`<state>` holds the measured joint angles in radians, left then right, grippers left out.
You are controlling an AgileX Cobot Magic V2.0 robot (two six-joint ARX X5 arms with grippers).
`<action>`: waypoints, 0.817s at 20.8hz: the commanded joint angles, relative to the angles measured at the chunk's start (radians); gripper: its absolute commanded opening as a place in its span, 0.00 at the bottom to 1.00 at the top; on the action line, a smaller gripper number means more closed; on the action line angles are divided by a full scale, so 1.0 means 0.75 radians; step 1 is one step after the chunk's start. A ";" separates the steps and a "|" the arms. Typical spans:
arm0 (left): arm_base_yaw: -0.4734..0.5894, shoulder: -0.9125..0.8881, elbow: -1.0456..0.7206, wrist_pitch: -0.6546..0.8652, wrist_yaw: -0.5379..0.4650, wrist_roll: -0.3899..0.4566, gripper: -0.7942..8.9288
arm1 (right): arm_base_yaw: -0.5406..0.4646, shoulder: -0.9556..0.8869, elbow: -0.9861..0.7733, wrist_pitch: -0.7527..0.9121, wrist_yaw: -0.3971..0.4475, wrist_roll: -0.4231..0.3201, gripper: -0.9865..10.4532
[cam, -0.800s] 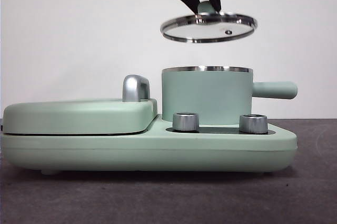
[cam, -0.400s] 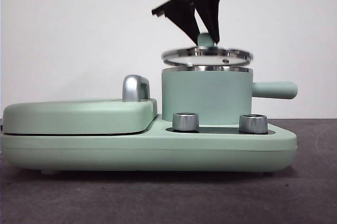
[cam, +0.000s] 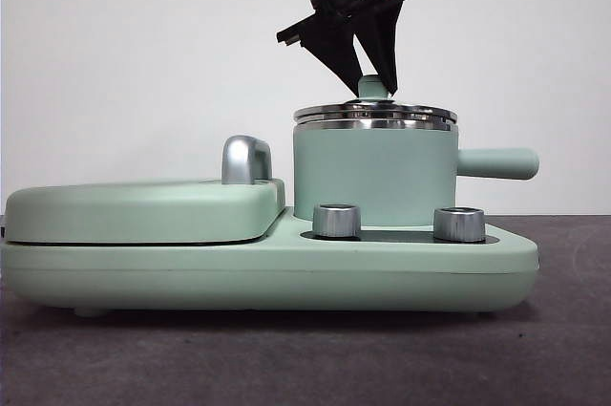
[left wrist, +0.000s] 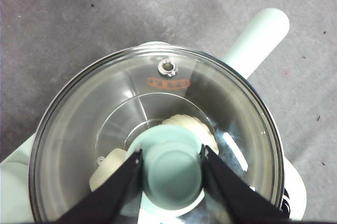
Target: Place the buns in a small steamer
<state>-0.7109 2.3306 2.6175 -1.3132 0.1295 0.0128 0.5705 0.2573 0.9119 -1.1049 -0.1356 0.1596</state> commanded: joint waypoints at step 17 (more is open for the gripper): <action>-0.032 -0.124 0.057 -0.167 0.017 -0.113 0.66 | 0.010 0.001 0.008 0.016 0.007 -0.014 0.52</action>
<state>-0.7258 2.2574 2.6240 -1.4147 0.1368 -0.0677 0.5705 0.2573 0.9115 -1.1042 -0.1314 0.1600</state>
